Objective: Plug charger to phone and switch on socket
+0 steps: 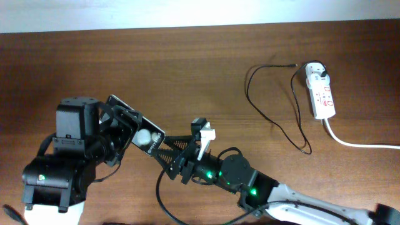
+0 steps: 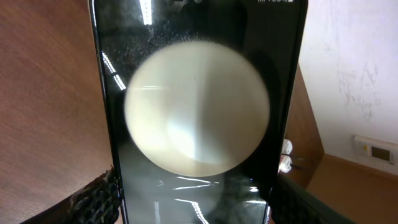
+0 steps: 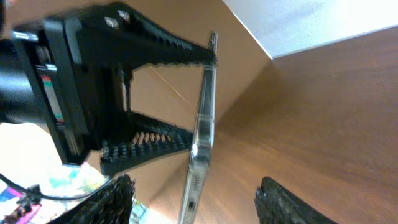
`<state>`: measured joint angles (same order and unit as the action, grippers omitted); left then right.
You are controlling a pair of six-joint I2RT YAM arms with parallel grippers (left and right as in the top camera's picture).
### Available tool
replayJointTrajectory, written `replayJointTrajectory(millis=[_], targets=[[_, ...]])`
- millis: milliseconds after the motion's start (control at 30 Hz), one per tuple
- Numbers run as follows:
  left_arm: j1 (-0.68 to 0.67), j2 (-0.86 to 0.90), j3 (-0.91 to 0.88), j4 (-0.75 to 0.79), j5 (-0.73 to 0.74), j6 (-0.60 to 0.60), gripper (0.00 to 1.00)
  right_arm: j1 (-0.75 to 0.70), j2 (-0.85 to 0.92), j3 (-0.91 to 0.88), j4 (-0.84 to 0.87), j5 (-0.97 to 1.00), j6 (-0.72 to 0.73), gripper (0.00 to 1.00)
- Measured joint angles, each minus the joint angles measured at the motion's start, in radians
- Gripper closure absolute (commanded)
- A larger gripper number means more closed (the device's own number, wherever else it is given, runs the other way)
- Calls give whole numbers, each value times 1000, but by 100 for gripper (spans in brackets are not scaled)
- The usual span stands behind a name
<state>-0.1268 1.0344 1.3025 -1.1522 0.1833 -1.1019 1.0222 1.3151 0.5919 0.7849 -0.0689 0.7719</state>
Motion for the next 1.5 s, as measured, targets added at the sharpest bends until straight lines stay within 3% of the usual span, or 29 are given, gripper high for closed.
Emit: replayJointTrajectory(millis=[100, 333, 1100, 1167, 1300, 1500], targets=[[0, 0, 0, -2, 0, -3, 42, 0, 63, 1, 94, 1, 18, 44], [0, 0, 0, -14, 0, -3, 42, 0, 109, 29, 114, 1, 47, 48], [2, 0, 0, -17, 16, -2, 41, 0, 150, 108, 75, 45, 74, 96], [3, -3, 0, -16, 16, -2, 35, 0, 150, 108, 75, 47, 88, 96], [3, -4, 0, -16, 16, -2, 13, 0, 150, 108, 75, 46, 89, 96], [4, -51, 0, -14, 27, 22, 1, -7, 150, 108, 78, 9, 102, 96]])
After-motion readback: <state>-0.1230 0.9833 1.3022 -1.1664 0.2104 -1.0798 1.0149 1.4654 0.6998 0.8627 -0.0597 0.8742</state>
